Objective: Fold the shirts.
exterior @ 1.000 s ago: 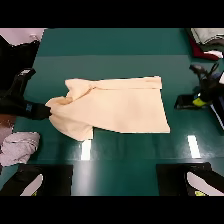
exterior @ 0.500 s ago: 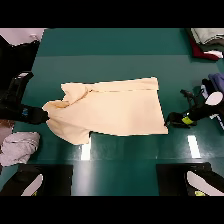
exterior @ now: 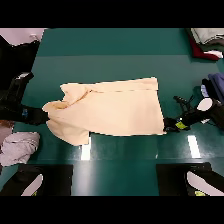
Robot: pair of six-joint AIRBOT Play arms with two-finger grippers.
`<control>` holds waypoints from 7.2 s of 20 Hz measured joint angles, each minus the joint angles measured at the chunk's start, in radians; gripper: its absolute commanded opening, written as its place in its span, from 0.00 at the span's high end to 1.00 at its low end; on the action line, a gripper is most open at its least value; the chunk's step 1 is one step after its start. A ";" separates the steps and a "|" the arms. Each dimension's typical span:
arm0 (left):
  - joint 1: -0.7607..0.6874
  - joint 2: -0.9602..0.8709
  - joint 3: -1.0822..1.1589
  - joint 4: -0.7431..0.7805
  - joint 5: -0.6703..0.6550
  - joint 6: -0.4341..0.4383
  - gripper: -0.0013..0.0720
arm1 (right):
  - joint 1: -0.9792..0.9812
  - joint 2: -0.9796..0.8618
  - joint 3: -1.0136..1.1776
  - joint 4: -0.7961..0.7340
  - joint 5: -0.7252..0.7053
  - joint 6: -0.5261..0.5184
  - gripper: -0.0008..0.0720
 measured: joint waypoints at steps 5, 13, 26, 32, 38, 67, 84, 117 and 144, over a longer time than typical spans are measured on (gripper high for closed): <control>0.000 0.000 0.014 -0.119 0.076 0.002 0.94 | -0.015 0.168 0.057 0.008 0.007 -0.003 0.97; 0.000 0.000 0.323 -0.310 0.311 0.029 0.94 | -0.162 0.473 0.475 0.113 -0.165 -0.004 0.97; 0.000 0.002 0.938 -0.245 0.505 0.098 0.94 | -0.291 0.402 1.033 0.134 -0.232 -0.025 0.97; 0.000 0.002 1.060 -0.252 0.470 0.093 0.94 | -0.293 0.307 1.270 0.125 -0.037 -0.022 0.97; 0.000 -0.028 1.039 -0.156 0.252 0.055 0.94 | -0.293 0.150 1.401 -0.041 0.285 0.135 0.97; 0.000 -0.693 0.458 0.204 0.479 0.123 0.94 | 0.017 -0.526 0.970 -0.263 -0.055 0.133 0.97; 0.050 -0.658 0.320 0.236 0.164 0.027 0.16 | 0.026 -0.396 0.808 -0.258 -0.034 0.113 0.43; -0.080 -0.171 -0.470 -0.175 0.512 -0.254 0.16 | 0.027 -0.277 0.806 -0.102 0.061 0.089 0.43; -0.093 -0.119 -0.300 -0.153 0.367 -0.134 0.94 | -0.083 -0.175 0.280 -0.109 0.126 0.043 0.43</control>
